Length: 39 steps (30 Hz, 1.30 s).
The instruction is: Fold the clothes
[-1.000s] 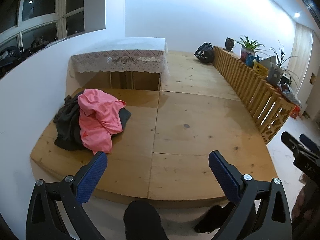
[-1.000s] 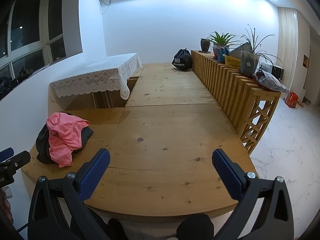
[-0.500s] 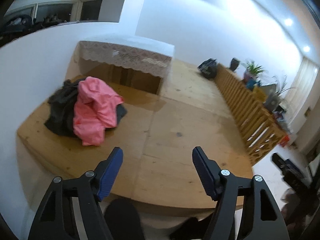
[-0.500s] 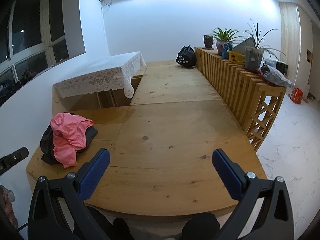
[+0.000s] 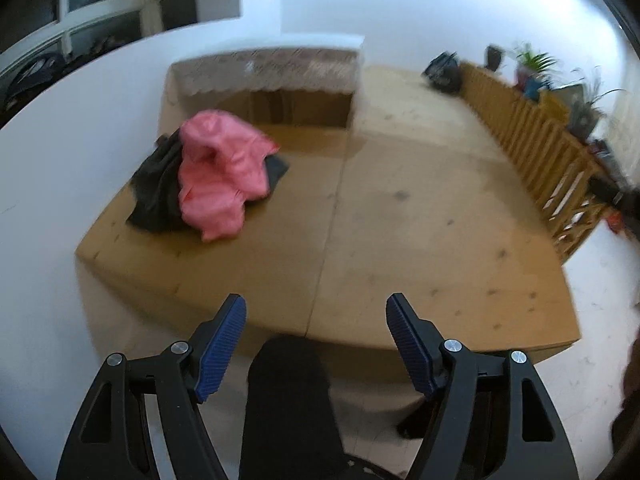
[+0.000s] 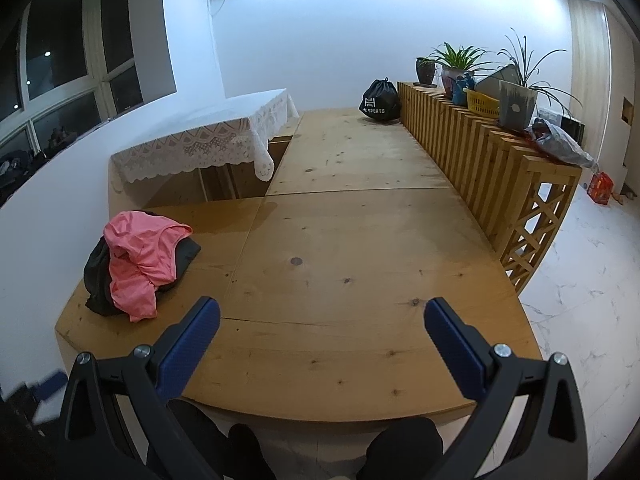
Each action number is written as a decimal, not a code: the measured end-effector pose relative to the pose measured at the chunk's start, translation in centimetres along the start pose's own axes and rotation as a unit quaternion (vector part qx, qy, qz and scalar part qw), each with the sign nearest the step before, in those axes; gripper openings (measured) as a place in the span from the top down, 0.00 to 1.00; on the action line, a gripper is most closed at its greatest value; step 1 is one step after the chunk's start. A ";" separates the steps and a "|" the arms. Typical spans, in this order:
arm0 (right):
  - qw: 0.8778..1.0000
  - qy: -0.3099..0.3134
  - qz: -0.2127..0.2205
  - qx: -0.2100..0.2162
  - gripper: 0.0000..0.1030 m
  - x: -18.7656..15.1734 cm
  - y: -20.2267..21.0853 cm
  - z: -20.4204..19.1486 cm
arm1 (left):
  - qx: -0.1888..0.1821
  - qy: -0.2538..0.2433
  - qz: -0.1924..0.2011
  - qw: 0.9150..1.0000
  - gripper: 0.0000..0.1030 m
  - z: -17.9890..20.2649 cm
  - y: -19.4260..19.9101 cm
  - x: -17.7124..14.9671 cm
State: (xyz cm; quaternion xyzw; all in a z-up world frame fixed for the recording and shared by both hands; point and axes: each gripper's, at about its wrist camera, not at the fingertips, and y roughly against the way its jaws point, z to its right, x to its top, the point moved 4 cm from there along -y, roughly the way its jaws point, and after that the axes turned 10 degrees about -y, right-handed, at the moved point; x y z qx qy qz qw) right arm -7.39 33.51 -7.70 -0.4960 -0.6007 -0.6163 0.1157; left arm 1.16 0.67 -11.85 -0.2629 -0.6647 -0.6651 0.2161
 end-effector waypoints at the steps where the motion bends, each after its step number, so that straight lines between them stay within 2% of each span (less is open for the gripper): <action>1: 1.000 0.002 -0.002 0.000 0.00 -0.1 -0.1 0.0 | 0.004 0.003 -0.007 1.000 0.31 0.2 -0.1 -0.7; 5: 1.000 0.011 -0.011 0.002 0.00 -0.7 -0.5 -0.2 | 0.013 0.009 -0.030 0.999 0.31 1.0 -0.3 -3.5; 9: 1.000 0.019 -0.019 0.004 0.00 -1.3 -0.8 -0.4 | 0.012 0.003 -0.051 0.999 0.31 1.9 -0.2 -4.7; 13: 0.999 0.028 -0.028 0.006 0.00 -1.8 -1.2 -0.6 | 0.031 -0.007 -0.088 0.996 0.31 1.9 -0.9 -5.5; 16: 0.999 0.031 -0.032 0.007 0.00 -2.1 -1.4 -0.6 | 0.004 -0.014 -0.090 0.996 0.31 2.4 -1.0 -5.7; 19: 0.999 0.031 -0.031 0.006 0.00 -2.0 -1.5 -0.5 | 0.012 -0.027 -0.075 0.997 0.31 2.8 -0.4 -5.3; 26: 0.999 0.039 -0.029 0.000 0.00 -1.7 -1.8 -0.7 | 0.033 -0.021 -0.051 0.998 0.31 1.6 -0.4 -3.4; 35: 0.999 0.015 -0.027 0.032 0.00 -0.4 -2.7 -1.1 | 0.064 -0.027 0.002 0.998 0.31 -0.8 -0.8 2.3; 39: 0.999 0.024 -0.028 0.028 0.00 0.2 -3.9 -2.0 | 0.078 -0.026 0.025 0.996 0.31 -2.1 -1.3 4.9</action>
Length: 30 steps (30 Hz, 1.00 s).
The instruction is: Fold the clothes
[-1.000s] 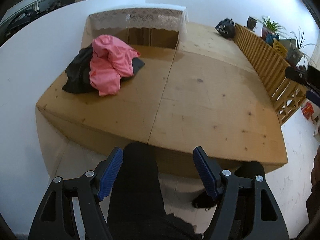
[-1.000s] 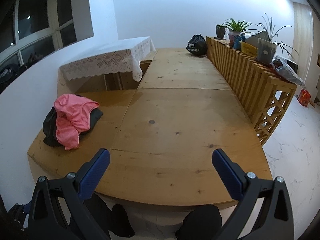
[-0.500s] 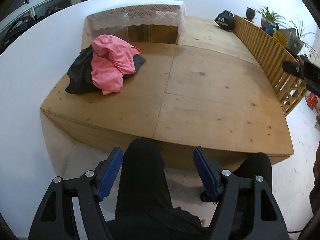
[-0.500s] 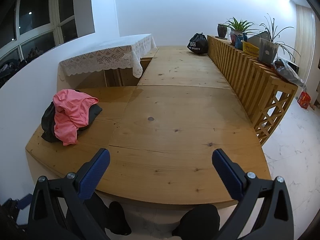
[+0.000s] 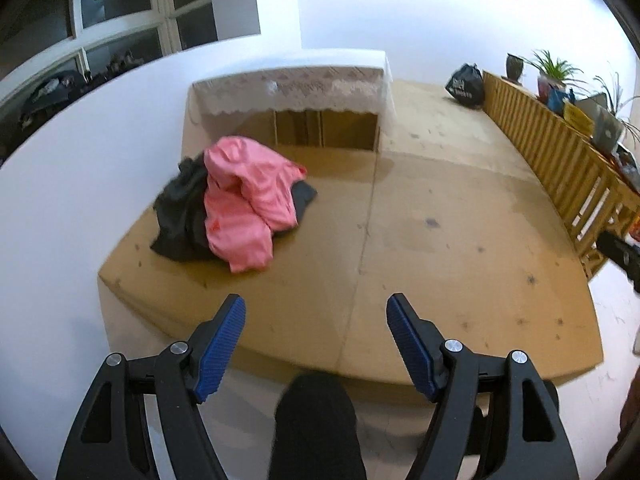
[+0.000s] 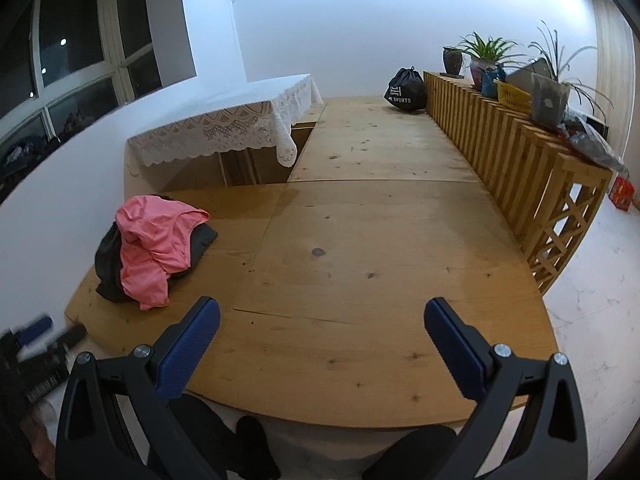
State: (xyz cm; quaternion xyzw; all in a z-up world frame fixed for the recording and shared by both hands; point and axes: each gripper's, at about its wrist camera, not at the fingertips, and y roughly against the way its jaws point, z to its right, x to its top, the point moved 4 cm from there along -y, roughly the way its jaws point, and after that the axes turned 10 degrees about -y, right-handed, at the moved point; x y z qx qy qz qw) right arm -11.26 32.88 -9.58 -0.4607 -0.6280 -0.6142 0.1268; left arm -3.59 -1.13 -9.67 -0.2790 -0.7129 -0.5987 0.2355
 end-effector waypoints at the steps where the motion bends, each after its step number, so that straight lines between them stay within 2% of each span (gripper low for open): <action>1: 1.000 0.006 0.000 0.000 0.00 0.2 -0.3 -0.3 | 0.005 -0.001 0.004 1.000 0.31 -0.3 -0.3 0.6; 10: 0.999 0.050 0.005 0.015 0.00 1.9 -3.2 -3.9 | 0.023 0.021 0.015 0.999 0.30 -3.9 -3.6 4.6; 16: 0.996 0.080 0.004 0.031 0.00 2.9 -6.1 -7.5 | 0.035 0.039 0.014 0.999 0.30 -6.6 -6.1 6.0; 23: 0.990 0.123 -0.017 0.071 0.00 2.6 -11.7 -14.7 | 0.056 0.069 0.006 0.996 0.30 -11.4 -9.3 6.7; 30: 0.980 0.164 -0.037 0.110 0.01 2.2 -17.2 -21.9 | 0.098 0.103 -0.017 0.990 0.30 -18.2 -12.7 5.1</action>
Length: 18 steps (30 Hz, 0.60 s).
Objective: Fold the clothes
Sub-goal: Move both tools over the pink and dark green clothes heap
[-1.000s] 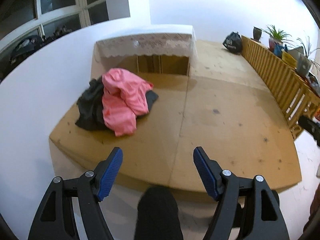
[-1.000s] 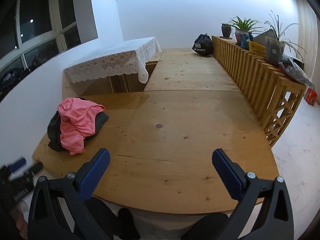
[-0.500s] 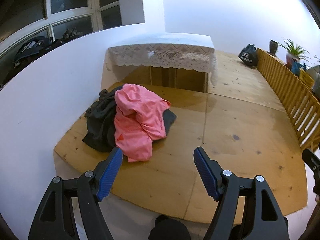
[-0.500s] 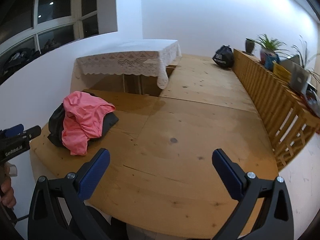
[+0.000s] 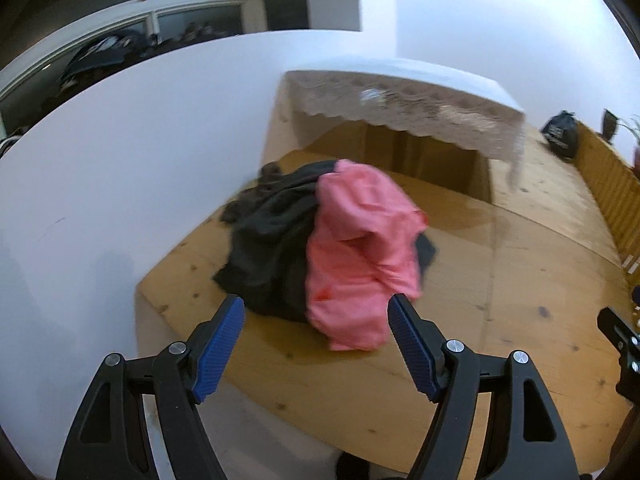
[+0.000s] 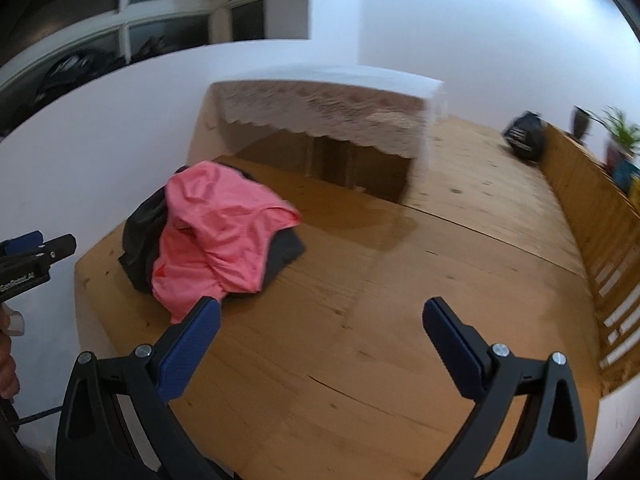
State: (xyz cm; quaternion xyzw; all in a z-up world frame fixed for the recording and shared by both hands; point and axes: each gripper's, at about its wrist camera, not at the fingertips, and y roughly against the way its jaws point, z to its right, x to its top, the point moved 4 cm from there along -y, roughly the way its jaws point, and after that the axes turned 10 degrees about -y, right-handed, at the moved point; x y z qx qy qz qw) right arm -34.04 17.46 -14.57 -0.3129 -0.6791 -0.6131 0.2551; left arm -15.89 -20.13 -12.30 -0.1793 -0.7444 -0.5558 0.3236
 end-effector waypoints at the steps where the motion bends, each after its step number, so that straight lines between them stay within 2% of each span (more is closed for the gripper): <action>1: 1.000 0.006 -0.003 0.006 0.02 0.3 -1.0 -0.8 | 0.006 0.002 -0.003 1.000 0.30 -0.8 -0.6 -0.1; 6: 0.998 0.037 -0.015 0.039 0.05 1.5 -6.8 -5.6 | 0.033 0.020 -0.019 0.999 0.30 -4.7 -3.3 -1.1; 12: 0.994 0.070 -0.052 0.065 0.08 2.1 -14.6 -11.5 | 0.034 0.040 -0.042 0.998 0.30 -7.3 -6.7 -2.2; 18: 0.993 0.091 -0.062 0.050 0.08 2.4 -19.0 -14.1 | 0.030 0.056 -0.061 0.996 0.30 -9.0 -9.8 -3.0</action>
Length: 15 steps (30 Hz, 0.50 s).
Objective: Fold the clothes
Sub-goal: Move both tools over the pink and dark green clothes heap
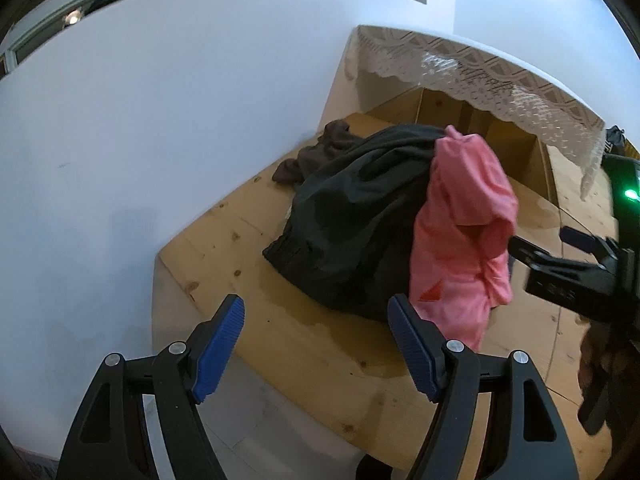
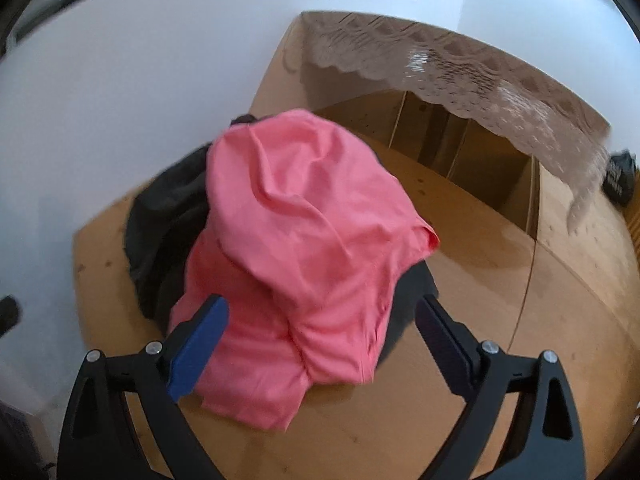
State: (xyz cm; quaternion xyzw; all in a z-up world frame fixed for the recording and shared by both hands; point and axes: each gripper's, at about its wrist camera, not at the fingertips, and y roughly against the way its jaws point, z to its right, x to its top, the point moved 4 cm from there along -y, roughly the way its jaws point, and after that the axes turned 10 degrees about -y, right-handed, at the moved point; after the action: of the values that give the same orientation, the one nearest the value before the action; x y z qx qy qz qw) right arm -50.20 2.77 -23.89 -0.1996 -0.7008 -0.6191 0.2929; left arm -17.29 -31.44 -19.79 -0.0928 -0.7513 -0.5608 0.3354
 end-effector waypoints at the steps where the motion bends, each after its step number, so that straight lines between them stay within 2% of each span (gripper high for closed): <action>1: 1.000 0.005 0.000 -0.004 0.08 0.2 -0.5 -0.2 | 0.001 0.002 -0.004 1.000 0.30 -0.3 -0.5 0.0; 10: 0.998 0.046 -0.003 -0.040 0.08 1.6 -5.3 -2.3 | 0.004 0.022 -0.015 1.000 0.30 -3.0 -3.1 -0.4; 15: 0.998 0.068 0.010 -0.015 0.08 2.1 -3.6 -5.7 | 0.007 0.032 -0.018 0.999 0.30 -4.2 -4.0 -0.9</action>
State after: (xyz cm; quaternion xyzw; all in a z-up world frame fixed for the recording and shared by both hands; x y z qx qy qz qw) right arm -53.12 -3.52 -24.87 -0.1688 -0.6681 -0.6382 0.3433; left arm -17.00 -36.46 -22.82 -0.0588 -0.7460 -0.5638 0.3494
